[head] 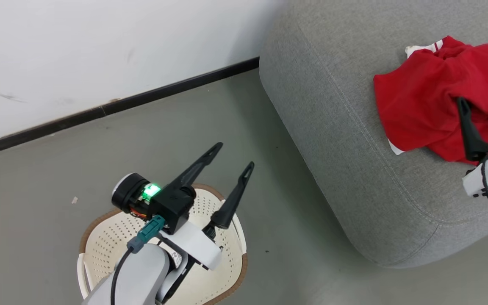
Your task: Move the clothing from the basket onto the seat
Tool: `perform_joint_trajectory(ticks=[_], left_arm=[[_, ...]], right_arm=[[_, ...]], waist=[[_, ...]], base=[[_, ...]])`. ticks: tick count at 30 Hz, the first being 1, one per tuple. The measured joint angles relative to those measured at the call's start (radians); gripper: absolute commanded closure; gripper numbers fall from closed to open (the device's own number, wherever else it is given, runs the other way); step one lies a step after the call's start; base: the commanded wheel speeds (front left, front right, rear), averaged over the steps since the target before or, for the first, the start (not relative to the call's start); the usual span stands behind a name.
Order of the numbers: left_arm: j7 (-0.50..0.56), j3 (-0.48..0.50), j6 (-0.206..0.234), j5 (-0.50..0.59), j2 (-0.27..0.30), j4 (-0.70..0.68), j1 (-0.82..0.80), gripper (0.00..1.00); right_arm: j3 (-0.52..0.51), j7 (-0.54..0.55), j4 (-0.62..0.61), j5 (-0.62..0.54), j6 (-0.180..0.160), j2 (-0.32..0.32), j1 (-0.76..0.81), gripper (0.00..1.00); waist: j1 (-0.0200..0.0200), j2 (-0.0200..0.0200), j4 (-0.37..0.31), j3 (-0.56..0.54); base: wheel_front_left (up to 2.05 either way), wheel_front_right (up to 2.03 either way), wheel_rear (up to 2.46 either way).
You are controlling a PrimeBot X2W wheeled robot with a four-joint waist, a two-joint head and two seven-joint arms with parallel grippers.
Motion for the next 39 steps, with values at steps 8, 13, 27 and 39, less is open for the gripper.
perform_joint_trajectory(ticks=[8, 13, 27, 39], left_arm=[[-0.019, 0.061, 0.046, -0.011, 0.009, 0.018, 0.046, 0.0], [-0.026, 0.106, 0.083, -0.021, 0.018, 0.028, 0.083, 0.0], [-0.042, 0.211, 0.164, -0.053, 0.033, 0.038, 0.184, 0.0], [-0.042, 0.295, 0.225, -0.075, 0.03, 0.04, 0.288, 0.0]], right_arm=[[0.053, -0.001, -0.063, 0.01, 0.0, 0.042, 0.018, 0.0], [0.113, -0.001, -0.091, 0.007, 0.0, 0.072, 0.02, 0.0], [0.129, -0.001, -0.152, -0.014, 0.0, 0.137, 0.08, 0.0], [0.086, -0.001, -0.156, -0.038, 0.0, 0.185, 0.176, 0.0]], waist=[[0.0, 0.0, 0.012, -0.057], [-0.0001, 0.0, 0.032, -0.096], [0.0, 0.0, 0.098, -0.174], [0.0, 0.0, 0.165, -0.228]], base=[[0.0, 0.0, 0.0], [0.0, 0.0, 0.0], [0.0, 0.0, 0.0], [0.0, 0.0, 0.0]])
